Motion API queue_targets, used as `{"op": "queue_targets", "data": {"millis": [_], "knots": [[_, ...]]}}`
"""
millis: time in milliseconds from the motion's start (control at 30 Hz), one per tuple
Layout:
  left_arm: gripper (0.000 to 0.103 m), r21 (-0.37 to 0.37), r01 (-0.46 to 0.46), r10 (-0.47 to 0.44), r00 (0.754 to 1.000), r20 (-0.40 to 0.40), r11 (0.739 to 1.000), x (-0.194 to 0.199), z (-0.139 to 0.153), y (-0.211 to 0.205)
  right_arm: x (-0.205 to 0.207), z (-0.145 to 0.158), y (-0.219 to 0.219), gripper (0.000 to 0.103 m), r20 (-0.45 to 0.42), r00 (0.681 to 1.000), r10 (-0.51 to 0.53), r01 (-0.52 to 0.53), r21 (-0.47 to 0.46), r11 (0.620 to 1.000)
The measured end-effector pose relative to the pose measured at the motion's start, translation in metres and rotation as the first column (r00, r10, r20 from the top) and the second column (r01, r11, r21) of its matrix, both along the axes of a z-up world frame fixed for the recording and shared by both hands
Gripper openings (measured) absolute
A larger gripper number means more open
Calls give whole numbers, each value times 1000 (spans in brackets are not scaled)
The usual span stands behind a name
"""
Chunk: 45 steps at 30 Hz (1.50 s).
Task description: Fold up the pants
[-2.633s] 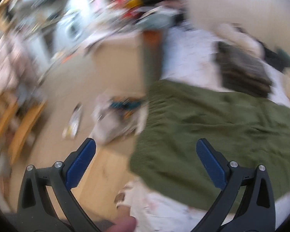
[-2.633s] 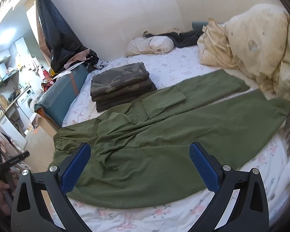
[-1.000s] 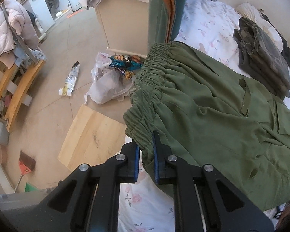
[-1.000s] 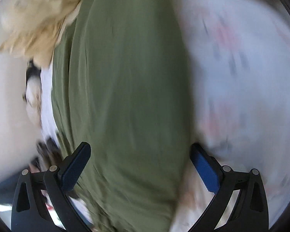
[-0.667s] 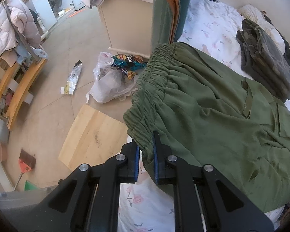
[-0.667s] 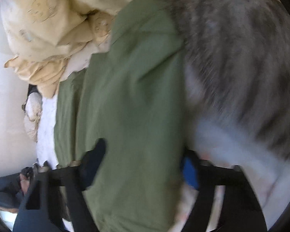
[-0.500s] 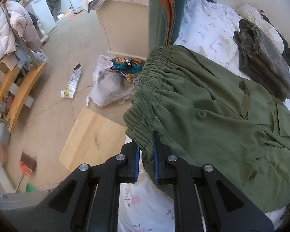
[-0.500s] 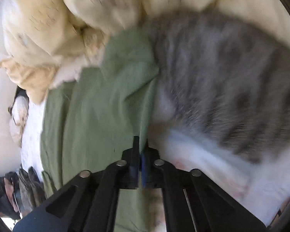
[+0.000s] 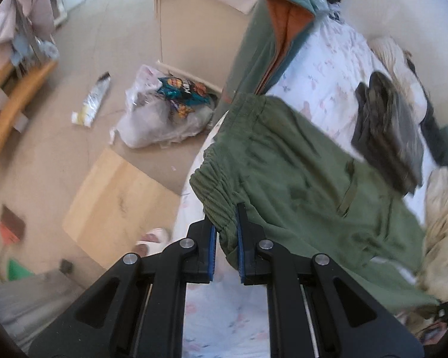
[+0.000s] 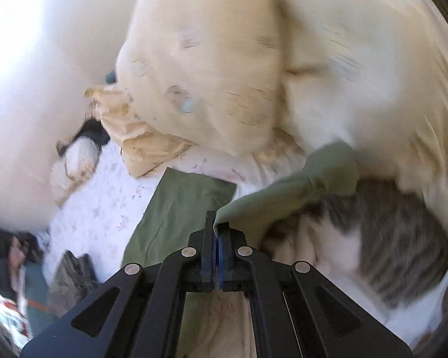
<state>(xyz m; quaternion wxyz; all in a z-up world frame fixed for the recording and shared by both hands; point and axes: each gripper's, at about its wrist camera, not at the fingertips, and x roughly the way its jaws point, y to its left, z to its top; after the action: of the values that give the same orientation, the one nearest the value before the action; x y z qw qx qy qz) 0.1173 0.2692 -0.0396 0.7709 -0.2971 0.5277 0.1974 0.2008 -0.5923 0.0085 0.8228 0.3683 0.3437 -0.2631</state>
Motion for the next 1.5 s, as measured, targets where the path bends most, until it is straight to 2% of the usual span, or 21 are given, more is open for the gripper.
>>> {"op": "queue_targets", "data": {"millis": [200, 267, 400, 500, 600, 667, 733, 800, 867, 933, 967, 1033, 1100, 1133, 1200, 1233, 1267, 1300, 1367, 1433, 1500], "knots": [[9, 74, 56, -56, 998, -2, 996, 72, 3, 0, 102, -5, 23, 0, -121, 987, 105, -124, -157, 980], [9, 92, 72, -70, 997, -15, 993, 101, -2, 2, 134, -8, 28, 0, -160, 980, 123, -150, -176, 973], [9, 122, 87, -81, 995, -52, 989, 159, -26, 8, 216, -38, 45, 0, -280, 945, 170, -235, -220, 947], [10, 119, 89, -84, 995, -48, 989, 190, -41, 14, 280, -69, 69, 0, -384, 901, 203, -322, -276, 906], [16, 117, 147, -138, 987, -78, 982, 205, -61, 15, 312, -89, 89, 1, -435, 874, 217, -377, -323, 868], [32, 113, 143, -139, 989, -45, 983, 206, -64, 19, 327, -102, 99, 6, -461, 850, 255, -423, -308, 852], [84, 136, 146, -150, 989, 20, 980, 202, -58, 20, 333, -112, 104, 17, -463, 829, 314, -467, -264, 844], [97, 134, 141, -155, 982, 103, 981, 191, -45, 19, 329, -110, 107, 47, -453, 824, 341, -493, -276, 825], [97, 128, 148, -166, 975, 147, 981, 177, -31, 15, 318, -98, 112, 53, -433, 833, 344, -500, -321, 805], [97, 182, 128, -166, 963, 213, 975, 158, -11, 7, 308, -83, 115, 53, -406, 841, 358, -510, -370, 777], [97, 238, 115, -178, 948, 263, 964, 147, 0, -2, 302, -74, 118, 53, -389, 845, 366, -513, -395, 762], [97, 310, 204, -289, 922, 258, 929, 149, 5, -26, 289, -59, 123, 53, -343, 843, 414, -530, -402, 746], [91, 331, 370, -445, 875, 189, 868, 162, -8, -61, 277, -58, 131, 53, -314, 811, 494, -581, -331, 744], [78, 335, 424, -496, 853, 166, 842, 168, -18, -76, 270, -62, 139, 53, -300, 785, 542, -616, -286, 734], [66, 341, 472, -538, 833, 131, 813, 178, -38, -97, 255, -76, 159, 52, -304, 727, 616, -684, -234, 691], [64, 348, 493, -555, 826, 102, 797, 187, -53, -105, 248, -89, 173, 52, -333, 689, 644, -721, -219, 658], [60, 358, 510, -564, 824, 59, 782, 198, -68, -110, 243, -102, 187, 52, -364, 657, 660, -749, -213, 628], [51, 361, 517, -566, 823, 40, 776, 206, -79, -112, 241, -112, 196, 52, -391, 636, 666, -765, -207, 609], [49, 372, 513, -545, 838, -23, 774, 223, -102, -114, 240, -135, 208, 50, -420, 608, 674, -786, -193, 588], [44, 371, 447, -464, 885, -46, 814, 237, -118, -96, 245, -155, 206, 50, -450, 619, 644, -775, -219, 592], [38, 372, 362, -358, 930, -84, 855, 244, -131, -75, 255, -171, 190, 50, -507, 659, 555, -735, -281, 617]]}}
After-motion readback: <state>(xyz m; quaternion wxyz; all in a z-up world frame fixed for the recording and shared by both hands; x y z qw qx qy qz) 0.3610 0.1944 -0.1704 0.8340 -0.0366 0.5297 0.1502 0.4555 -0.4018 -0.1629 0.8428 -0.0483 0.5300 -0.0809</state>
